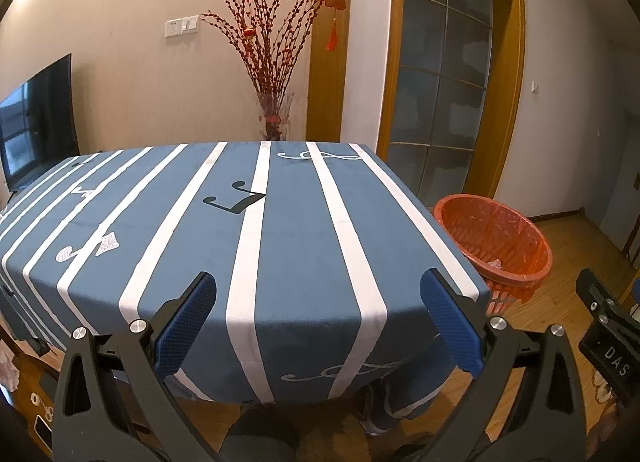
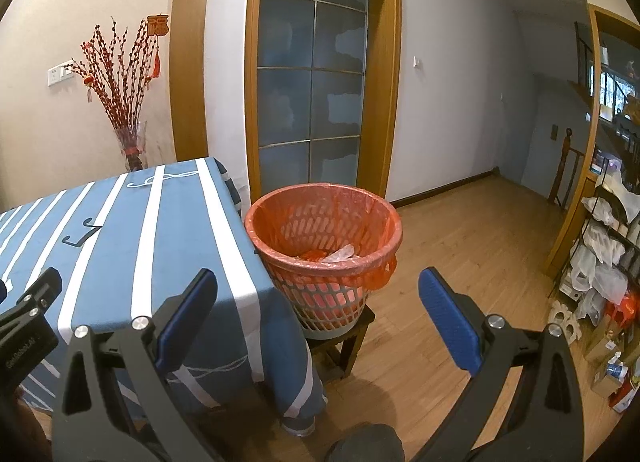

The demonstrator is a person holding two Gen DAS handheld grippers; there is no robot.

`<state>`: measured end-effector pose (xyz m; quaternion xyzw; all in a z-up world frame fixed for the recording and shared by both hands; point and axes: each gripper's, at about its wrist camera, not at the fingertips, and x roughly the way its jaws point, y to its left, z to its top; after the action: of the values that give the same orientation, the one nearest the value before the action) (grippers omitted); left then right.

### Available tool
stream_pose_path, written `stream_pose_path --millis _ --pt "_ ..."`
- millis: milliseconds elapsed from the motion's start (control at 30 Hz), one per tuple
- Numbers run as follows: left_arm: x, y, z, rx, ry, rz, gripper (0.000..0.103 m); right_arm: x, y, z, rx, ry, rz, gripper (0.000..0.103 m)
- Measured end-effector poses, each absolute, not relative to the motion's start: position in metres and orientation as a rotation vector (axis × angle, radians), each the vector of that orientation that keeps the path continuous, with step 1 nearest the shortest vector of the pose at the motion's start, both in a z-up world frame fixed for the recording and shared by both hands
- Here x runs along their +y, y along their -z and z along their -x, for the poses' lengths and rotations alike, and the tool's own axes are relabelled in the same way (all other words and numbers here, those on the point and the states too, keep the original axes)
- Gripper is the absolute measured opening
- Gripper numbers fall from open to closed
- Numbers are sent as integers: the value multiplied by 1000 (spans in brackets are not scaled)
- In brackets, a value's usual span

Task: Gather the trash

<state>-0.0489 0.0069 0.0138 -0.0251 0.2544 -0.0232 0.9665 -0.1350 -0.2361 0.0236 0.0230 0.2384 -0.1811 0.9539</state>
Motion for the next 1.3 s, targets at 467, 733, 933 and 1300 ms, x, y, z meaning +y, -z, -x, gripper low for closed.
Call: stream_pose_path --millis 467,733,933,1300 --pt "5 -17 51 499 35 56 100 -237 -23 136 483 365 -48 99" --pt "4 -21 53 487 11 67 100 -236 -24 137 482 362 -49 99" --pt "3 -23 54 470 1 64 100 -236 -24 137 480 361 -50 99" --pt "2 -24 55 465 -2 64 100 -237 -27 137 478 356 -50 99"
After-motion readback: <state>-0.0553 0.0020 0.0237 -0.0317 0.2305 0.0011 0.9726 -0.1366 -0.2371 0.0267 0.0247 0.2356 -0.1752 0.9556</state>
